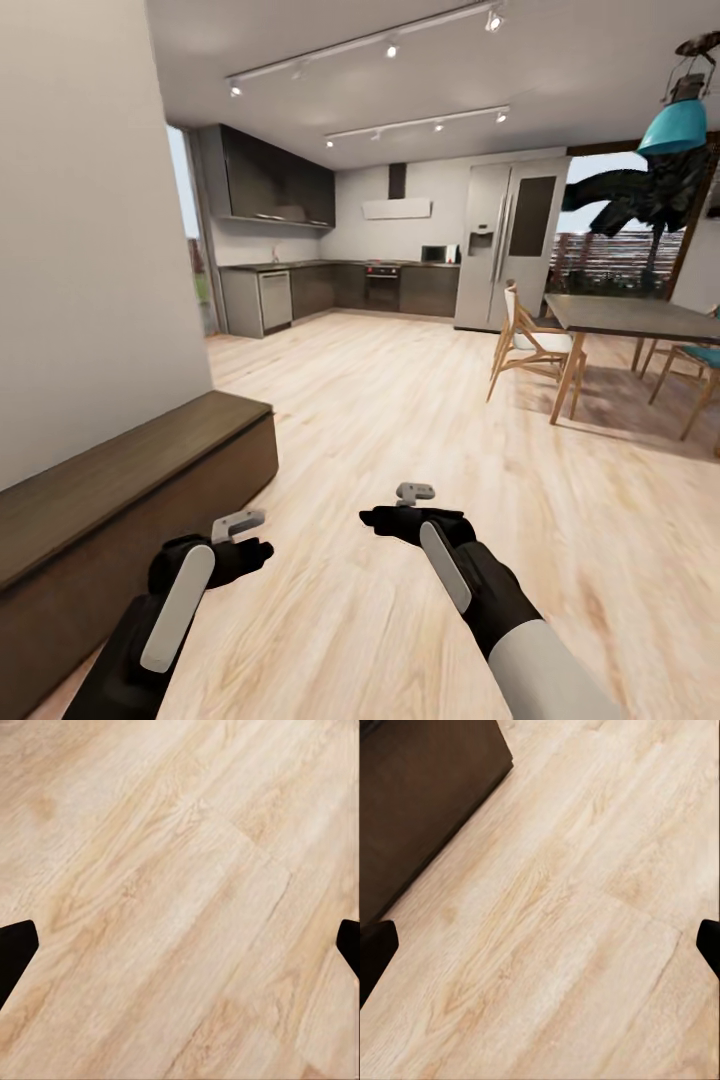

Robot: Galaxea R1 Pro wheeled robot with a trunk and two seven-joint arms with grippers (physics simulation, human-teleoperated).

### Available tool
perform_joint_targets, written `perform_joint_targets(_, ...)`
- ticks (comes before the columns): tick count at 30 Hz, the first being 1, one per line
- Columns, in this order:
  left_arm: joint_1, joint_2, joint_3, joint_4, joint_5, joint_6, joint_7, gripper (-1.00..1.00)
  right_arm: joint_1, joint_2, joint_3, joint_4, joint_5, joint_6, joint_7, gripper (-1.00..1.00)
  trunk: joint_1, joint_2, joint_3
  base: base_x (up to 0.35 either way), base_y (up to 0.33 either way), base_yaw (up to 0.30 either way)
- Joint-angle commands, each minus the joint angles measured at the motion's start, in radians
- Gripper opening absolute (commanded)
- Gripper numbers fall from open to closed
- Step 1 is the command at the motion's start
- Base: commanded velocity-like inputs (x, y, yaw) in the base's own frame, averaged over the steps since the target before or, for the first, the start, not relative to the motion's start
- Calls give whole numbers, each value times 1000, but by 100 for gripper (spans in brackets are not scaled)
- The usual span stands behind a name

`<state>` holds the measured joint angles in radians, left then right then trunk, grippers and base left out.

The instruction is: Place each of the two pumpkins and all three candles from the living room inside a cabinet in the living room (use any cabinet), then make sure every cabinet is closed, and position the cauldron so it is next to a table in the living room.

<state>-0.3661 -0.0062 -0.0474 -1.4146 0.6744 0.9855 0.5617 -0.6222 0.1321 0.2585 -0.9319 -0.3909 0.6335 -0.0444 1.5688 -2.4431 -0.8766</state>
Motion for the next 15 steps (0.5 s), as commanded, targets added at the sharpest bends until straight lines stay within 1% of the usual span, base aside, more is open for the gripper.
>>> perform_joint_targets(1, -1, 0, 0, -1, 10, 2, 10, 100, -1, 0, 1, -1, -6, 3, -5, 100, 0, 0, 0, 240, -221, -261)
perform_joint_targets(11, -1, 0, 0, -1, 10, 2, 10, 100, -1, 0, 1, -1, -7, 4, -5, 100, 0, 0, 8, 240, -221, -258)
perform_joint_targets(13, -1, 0, 0, -1, 10, 2, 10, 100, -1, 0, 1, -1, -7, 4, -5, 100, 0, 0, 9, 240, -221, -177)
perform_joint_targets(15, -1, 0, 0, -1, 10, 2, 10, 100, -1, 0, 1, -2, -7, 4, -5, 100, 0, 0, 10, 240, -221, -72)
